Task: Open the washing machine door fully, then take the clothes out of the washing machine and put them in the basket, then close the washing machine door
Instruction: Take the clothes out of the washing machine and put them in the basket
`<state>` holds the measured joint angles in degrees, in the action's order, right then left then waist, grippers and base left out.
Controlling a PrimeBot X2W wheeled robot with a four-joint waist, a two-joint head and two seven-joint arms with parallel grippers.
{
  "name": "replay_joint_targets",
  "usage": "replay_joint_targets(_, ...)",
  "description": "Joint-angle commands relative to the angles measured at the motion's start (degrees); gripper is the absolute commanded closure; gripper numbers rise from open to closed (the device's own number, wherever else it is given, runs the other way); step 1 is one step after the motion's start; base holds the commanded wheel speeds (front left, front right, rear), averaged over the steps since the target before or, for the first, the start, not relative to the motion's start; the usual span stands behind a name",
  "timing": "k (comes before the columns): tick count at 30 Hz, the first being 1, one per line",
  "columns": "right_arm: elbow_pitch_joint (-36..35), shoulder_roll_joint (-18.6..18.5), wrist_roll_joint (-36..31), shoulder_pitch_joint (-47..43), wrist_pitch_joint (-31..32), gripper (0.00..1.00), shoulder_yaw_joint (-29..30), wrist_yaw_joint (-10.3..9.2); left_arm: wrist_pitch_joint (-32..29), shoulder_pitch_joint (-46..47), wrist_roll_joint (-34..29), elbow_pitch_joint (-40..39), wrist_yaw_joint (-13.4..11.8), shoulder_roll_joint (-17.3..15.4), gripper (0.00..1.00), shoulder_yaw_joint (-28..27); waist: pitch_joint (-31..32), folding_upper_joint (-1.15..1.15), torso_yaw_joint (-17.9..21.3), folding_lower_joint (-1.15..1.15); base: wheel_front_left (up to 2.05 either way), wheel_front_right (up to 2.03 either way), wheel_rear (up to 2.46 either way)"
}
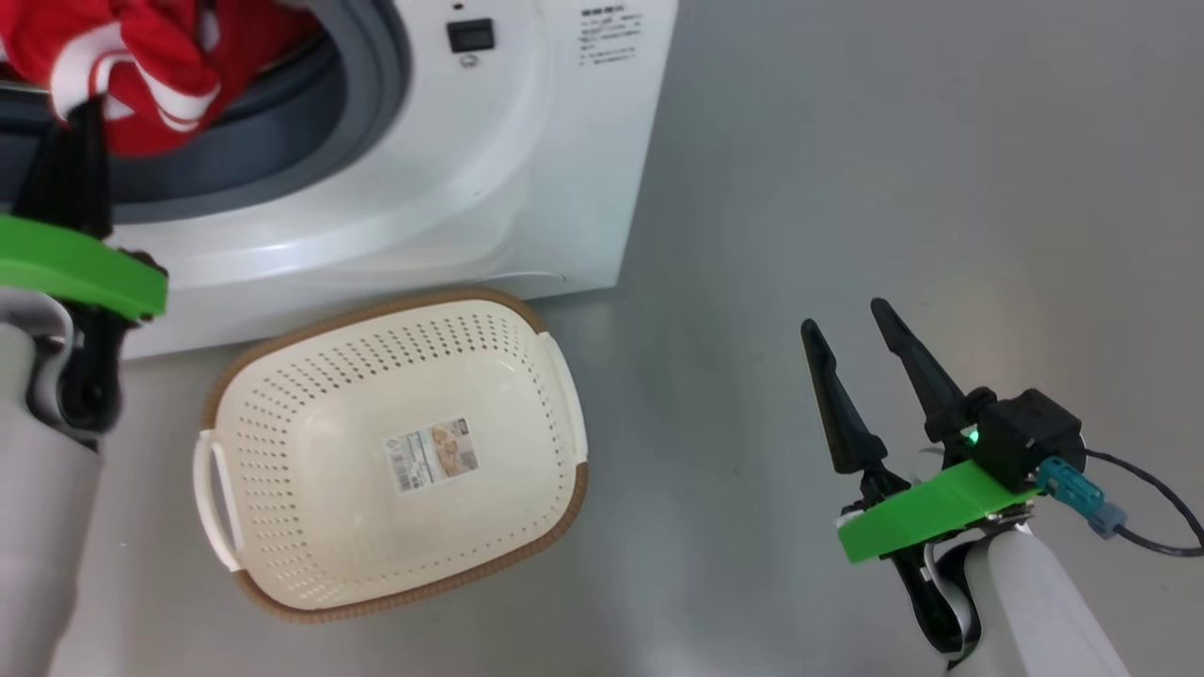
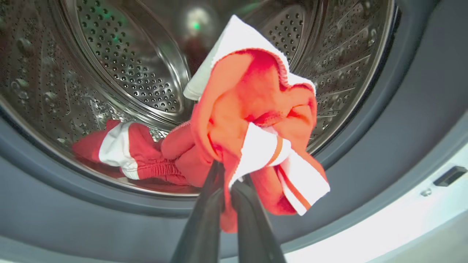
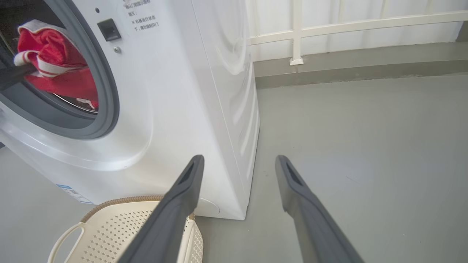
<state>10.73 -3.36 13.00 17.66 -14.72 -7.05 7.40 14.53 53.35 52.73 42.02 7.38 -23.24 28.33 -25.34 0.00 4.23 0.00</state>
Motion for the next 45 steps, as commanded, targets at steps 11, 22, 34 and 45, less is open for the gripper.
replay_joint_targets(11, -0.4, 0.5, -1.9, -3.4, -0.3, 0.00, 0.3, 0.09, 0.5, -13.0, -8.1, -14.8, 0.1, 1.9, 1.00, -13.5, 5.4, 0.00, -4.1, 0.00, 0.00, 0.00, 0.00)
replay_joint_targets(22, -0.9, 0.1, -2.3, -3.8, -0.3, 0.00, 1.6, 0.09, 0.5, -25.4, -12.3, -30.0, 0.1, 4.3, 1.00, -18.9, 5.4, 0.00, -5.9, 0.00, 0.00, 0.00, 0.00)
replay_joint_targets(34, -1.1, -0.4, -2.4, -3.7, -0.3, 0.00, 1.4, 0.09, 0.5, -38.9, -14.4, -45.2, 0.1, 7.1, 1.00, -23.7, 5.4, 0.00, -6.1, 0.00, 0.00, 0.00, 0.00)
replay_joint_targets(45, -1.3, -0.4, -2.4, -3.7, -0.3, 0.00, 1.6, 0.09, 0.5, -48.2, -14.8, -54.7, 0.1, 9.3, 1.00, -21.8, 5.3, 0.00, -5.9, 0.00, 0.00, 0.00, 0.00)
